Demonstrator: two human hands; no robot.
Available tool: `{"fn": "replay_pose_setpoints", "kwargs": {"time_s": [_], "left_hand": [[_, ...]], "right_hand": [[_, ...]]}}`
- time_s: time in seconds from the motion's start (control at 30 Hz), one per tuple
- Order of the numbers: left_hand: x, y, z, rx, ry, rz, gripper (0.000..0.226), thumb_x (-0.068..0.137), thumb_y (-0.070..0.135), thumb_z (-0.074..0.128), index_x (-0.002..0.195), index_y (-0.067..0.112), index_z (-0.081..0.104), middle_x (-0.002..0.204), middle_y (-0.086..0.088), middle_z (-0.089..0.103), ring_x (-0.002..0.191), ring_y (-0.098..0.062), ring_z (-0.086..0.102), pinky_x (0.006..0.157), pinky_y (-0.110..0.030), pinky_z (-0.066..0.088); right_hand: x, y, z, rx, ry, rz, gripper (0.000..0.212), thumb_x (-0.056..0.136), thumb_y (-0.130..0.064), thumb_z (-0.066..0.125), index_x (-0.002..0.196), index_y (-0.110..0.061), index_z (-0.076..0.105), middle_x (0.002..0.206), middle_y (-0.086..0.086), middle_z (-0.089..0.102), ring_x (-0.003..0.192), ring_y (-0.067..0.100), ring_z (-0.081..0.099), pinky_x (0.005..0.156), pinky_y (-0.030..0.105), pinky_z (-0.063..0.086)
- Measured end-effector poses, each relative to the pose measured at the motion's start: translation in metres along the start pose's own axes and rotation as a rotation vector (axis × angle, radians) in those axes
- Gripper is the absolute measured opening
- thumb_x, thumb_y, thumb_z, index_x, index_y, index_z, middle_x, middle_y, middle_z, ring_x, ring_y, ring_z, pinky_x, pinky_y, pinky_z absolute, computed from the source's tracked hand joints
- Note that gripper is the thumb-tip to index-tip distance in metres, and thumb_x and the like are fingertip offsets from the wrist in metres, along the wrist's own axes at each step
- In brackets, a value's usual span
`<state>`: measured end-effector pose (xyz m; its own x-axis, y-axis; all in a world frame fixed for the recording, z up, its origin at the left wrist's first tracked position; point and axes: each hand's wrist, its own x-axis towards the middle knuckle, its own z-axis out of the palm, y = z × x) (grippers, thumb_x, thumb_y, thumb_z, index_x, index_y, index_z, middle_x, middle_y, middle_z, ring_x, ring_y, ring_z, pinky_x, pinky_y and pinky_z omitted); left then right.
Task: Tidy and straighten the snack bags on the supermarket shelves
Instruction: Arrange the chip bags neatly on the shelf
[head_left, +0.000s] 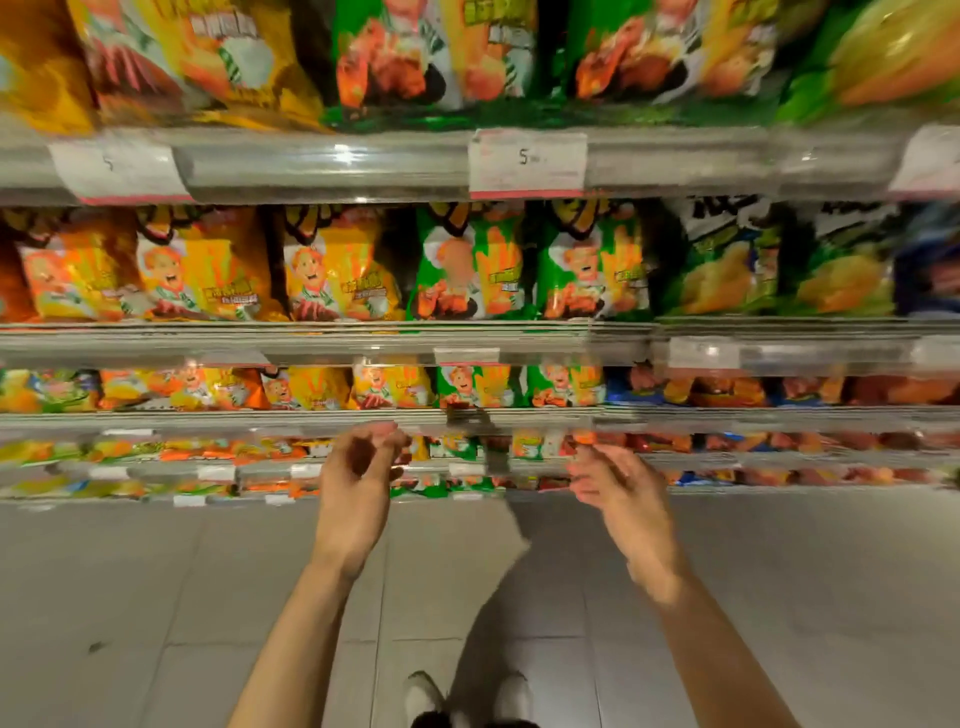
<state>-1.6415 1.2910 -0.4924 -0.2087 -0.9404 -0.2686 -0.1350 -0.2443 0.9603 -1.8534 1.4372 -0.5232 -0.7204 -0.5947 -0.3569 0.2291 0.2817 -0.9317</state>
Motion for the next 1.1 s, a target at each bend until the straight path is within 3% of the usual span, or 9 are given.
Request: {"fn": "replay_pose_setpoints", "kwargs": {"time_s": [0.17, 0.37, 0.47, 0.57, 0.73, 0.8, 0.97, 1.1], "left_hand": [[-0.036, 0.025, 0.033, -0.044, -0.045, 0.039, 0.008, 0.102, 0.011, 0.058, 0.104, 0.013, 0.065, 0.105, -0.009, 0.074, 0.097, -0.020, 0.072, 0.087, -0.032, 0.056], [-0.040, 0.038, 0.071, -0.011, -0.147, 0.078, 0.009, 0.101, 0.015, 0.060, 0.106, 0.013, 0.067, 0.101, -0.002, 0.076, 0.093, -0.017, 0.073, 0.087, -0.035, 0.056], [-0.031, 0.039, 0.096, 0.009, -0.213, 0.073, 0.009, 0.101, 0.011, 0.058, 0.105, 0.012, 0.066, 0.102, -0.007, 0.076, 0.090, -0.022, 0.074, 0.086, -0.037, 0.055], [-0.026, 0.038, 0.129, 0.016, -0.292, 0.047, 0.010, 0.100, 0.010, 0.060, 0.105, 0.015, 0.067, 0.103, -0.009, 0.075, 0.089, -0.023, 0.074, 0.087, -0.037, 0.056], [-0.023, 0.041, 0.181, 0.027, -0.411, 0.047, 0.010, 0.100, 0.012, 0.060, 0.103, 0.016, 0.069, 0.094, 0.002, 0.075, 0.090, -0.020, 0.072, 0.086, -0.035, 0.057], [-0.024, 0.043, 0.199, 0.012, -0.430, 0.040, 0.010, 0.100, 0.012, 0.061, 0.107, 0.011, 0.068, 0.091, 0.003, 0.076, 0.086, -0.013, 0.072, 0.084, -0.030, 0.058], [-0.030, 0.042, 0.248, 0.013, -0.444, 0.027, 0.010, 0.100, 0.009, 0.060, 0.107, 0.011, 0.068, 0.091, 0.003, 0.075, 0.079, -0.005, 0.071, 0.071, -0.014, 0.056], [-0.043, 0.037, 0.295, 0.010, -0.401, 0.034, 0.009, 0.100, 0.009, 0.060, 0.105, 0.012, 0.068, 0.089, 0.007, 0.076, 0.082, -0.008, 0.072, 0.069, -0.015, 0.055]], "right_hand": [[-0.018, -0.018, -0.051, -0.044, 0.053, -0.033, 0.011, 0.102, -0.023, 0.061, 0.095, -0.023, 0.070, 0.083, 0.002, 0.077, 0.077, 0.016, 0.074, 0.074, 0.022, 0.060], [-0.026, -0.040, -0.097, 0.041, 0.102, -0.038, 0.016, 0.103, -0.014, 0.059, 0.102, -0.002, 0.069, 0.087, 0.015, 0.076, 0.076, 0.012, 0.075, 0.067, 0.016, 0.057], [-0.025, -0.042, -0.122, 0.089, 0.194, -0.007, 0.014, 0.101, -0.017, 0.063, 0.103, -0.008, 0.074, 0.090, 0.010, 0.078, 0.085, 0.019, 0.074, 0.069, 0.017, 0.058], [-0.019, -0.044, -0.146, 0.098, 0.297, 0.019, 0.012, 0.100, -0.017, 0.064, 0.099, -0.013, 0.075, 0.081, 0.001, 0.078, 0.082, 0.019, 0.073, 0.070, 0.021, 0.056], [-0.015, -0.048, -0.181, 0.104, 0.409, 0.009, 0.015, 0.100, -0.012, 0.062, 0.094, -0.015, 0.075, 0.083, 0.007, 0.077, 0.078, 0.019, 0.072, 0.067, 0.018, 0.058], [-0.011, -0.048, -0.197, 0.112, 0.423, 0.009, 0.013, 0.100, -0.016, 0.064, 0.097, -0.012, 0.076, 0.086, 0.008, 0.077, 0.082, 0.021, 0.073, 0.072, 0.023, 0.059], [0.010, -0.046, -0.238, 0.132, 0.439, 0.016, 0.014, 0.100, -0.018, 0.064, 0.100, -0.011, 0.076, 0.085, 0.004, 0.078, 0.085, 0.021, 0.074, 0.079, 0.030, 0.059], [0.039, -0.043, -0.281, 0.129, 0.396, 0.013, 0.017, 0.101, -0.016, 0.062, 0.101, -0.006, 0.076, 0.090, 0.010, 0.078, 0.085, 0.022, 0.075, 0.080, 0.030, 0.060]]}}
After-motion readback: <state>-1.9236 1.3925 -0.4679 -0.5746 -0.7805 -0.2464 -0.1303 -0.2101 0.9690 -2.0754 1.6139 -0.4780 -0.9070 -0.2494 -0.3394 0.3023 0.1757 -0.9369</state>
